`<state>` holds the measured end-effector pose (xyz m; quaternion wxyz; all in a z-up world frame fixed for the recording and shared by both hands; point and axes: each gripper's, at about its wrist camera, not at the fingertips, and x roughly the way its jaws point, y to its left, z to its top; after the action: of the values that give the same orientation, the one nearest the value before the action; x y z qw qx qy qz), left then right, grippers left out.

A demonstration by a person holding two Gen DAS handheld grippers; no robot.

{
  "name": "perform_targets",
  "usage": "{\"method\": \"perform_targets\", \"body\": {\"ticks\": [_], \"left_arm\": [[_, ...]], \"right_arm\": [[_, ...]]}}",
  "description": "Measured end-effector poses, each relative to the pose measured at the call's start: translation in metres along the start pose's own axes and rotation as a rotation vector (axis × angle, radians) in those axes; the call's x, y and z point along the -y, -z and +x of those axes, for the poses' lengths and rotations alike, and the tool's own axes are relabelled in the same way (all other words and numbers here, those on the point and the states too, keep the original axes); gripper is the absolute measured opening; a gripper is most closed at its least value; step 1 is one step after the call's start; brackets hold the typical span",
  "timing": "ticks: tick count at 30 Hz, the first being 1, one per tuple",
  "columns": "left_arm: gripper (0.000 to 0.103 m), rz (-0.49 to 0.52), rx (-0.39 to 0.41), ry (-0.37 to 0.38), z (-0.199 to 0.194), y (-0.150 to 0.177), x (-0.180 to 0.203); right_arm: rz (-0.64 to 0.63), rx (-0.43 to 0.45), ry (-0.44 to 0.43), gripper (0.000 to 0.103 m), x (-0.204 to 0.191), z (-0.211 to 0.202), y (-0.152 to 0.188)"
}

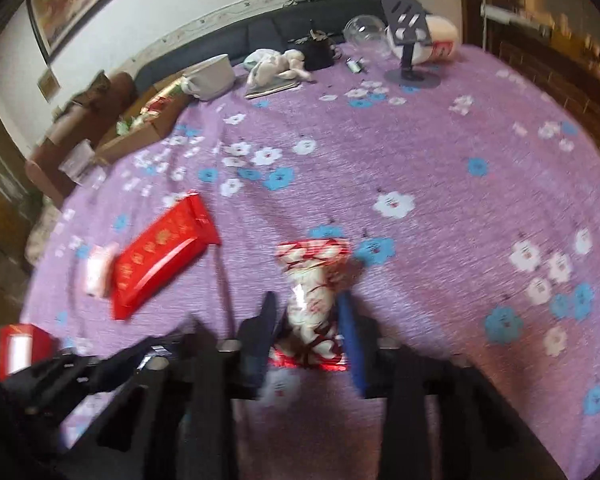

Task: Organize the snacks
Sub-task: 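Carry the candy and purple packet over the tray and release them with both tools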

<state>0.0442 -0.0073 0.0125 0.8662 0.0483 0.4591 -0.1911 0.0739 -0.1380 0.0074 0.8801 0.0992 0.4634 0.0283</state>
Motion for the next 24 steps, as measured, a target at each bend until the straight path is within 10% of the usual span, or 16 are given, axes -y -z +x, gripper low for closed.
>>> {"method": "perform_targets", "body": {"ticks": [6,17,24], "left_arm": [[0.030,-0.058,0.042,0.007,-0.033,0.024,-0.007],[0.030,0.000,0.173,-0.050,-0.119,0.088,0.006],[0.030,-0.007,0.236,-0.029,-0.148,0.109,0.013]], "right_arm": [[0.065,0.016,-0.063,0.025,0.010,-0.002,-0.002],[0.266,0.064,-0.427,0.024,0.038,-0.036,0.017],[0.210,0.115,-0.422,0.024,0.038,-0.092,0.056]]}}
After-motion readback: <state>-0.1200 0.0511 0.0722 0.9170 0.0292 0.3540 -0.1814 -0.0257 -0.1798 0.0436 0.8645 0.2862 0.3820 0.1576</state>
